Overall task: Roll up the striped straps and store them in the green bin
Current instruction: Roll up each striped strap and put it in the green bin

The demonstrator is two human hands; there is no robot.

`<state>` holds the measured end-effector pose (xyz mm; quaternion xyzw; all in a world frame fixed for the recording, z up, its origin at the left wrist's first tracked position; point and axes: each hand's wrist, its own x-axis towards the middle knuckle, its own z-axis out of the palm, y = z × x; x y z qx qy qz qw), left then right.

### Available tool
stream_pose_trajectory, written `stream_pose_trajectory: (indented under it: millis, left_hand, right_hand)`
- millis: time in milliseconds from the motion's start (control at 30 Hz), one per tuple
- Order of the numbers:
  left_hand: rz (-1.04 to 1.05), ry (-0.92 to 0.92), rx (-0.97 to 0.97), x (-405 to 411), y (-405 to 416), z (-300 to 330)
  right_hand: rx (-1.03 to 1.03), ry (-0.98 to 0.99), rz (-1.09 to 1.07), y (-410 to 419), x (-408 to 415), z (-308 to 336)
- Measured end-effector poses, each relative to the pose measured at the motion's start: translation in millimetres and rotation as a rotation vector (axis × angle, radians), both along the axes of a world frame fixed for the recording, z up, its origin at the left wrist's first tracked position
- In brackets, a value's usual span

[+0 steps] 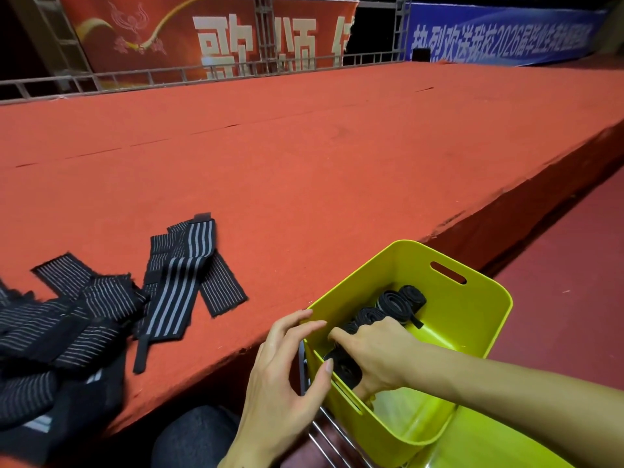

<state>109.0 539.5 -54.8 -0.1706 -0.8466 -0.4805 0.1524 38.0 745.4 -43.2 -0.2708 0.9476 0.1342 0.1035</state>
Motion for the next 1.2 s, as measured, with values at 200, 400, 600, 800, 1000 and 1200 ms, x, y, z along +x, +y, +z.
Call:
stream_pose_trajectory:
  millis: [200,400,600,800,1000,1200]
  left_hand:
    - [0.016,0.009,0.037,-3.3,-4.1,3.5]
    - [-0.004,0.013,0.065,-15.2,-15.8,28.2]
    - [0.056,0.049,0.119,-19.8,-58.1,56.4]
    - [0.233,0.036,0.154,-1.3,-137.5,58.3]
    - [0.448,0.013,0.18,21.3,-218.7,52.7]
    - [0.66,-0.05,0.1,48.5,-297.3,42.0]
  right_hand:
    - [-0.164,0.067,-0.038,10.7,2.2,23.5]
    - [-0.49,0.099,-0.09,6.7,14.6,78.8]
    - [-0.68,0.143,-0.066,-26.8,21.4,120.0]
    - [-0.724,0.059,0.073,-101.5,12.6,129.9]
    - [-0.697,-0.013,0.22,-192.1,-10.4,123.2]
    - [-0.653,-0.071,0.334,-279.4,-32.5,108.3]
